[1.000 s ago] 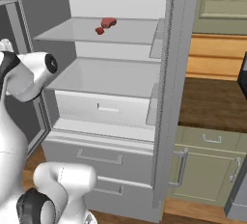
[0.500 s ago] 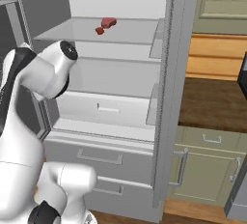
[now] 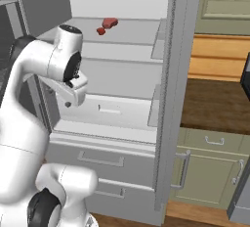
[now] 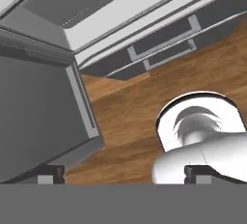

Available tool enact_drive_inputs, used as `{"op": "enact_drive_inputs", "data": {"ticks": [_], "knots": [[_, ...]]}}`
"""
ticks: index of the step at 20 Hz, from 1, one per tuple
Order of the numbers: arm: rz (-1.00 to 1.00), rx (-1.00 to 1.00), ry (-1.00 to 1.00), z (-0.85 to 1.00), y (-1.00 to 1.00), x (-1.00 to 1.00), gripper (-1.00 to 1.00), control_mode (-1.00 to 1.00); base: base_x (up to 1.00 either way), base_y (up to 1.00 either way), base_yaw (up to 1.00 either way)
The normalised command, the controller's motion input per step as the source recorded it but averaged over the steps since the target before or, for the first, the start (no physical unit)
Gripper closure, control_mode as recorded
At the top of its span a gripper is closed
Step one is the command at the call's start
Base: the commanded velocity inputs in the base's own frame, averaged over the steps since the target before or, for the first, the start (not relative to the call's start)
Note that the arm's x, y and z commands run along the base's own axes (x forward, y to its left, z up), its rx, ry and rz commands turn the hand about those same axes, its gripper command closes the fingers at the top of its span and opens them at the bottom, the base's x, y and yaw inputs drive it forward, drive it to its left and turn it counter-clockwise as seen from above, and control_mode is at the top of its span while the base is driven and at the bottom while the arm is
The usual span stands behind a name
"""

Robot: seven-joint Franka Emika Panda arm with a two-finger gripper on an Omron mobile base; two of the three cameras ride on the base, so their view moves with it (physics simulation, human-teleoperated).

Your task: Take the strawberry from the fridge and place it on top of the pancake, located on the dining counter.

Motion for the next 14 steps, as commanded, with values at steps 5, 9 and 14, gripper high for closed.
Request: {"op": "enact_drive_inputs", "data": {"ticks": [5,9,14], "knots": [[0.1,-0.68,-0.01,-0.82,-0.16,-0.18,-1.0,-1.0,0.0,0.0,0.0],[0.17,-0.19,-0.18,-0.1,0.0,-0.38,-1.0,-1.0,0.0,0.0,0.0],[0.39,0.05,0.0,0.06,0.01,-0.12,-1.0,-1.0,0.0,0.0,0.0]]}}
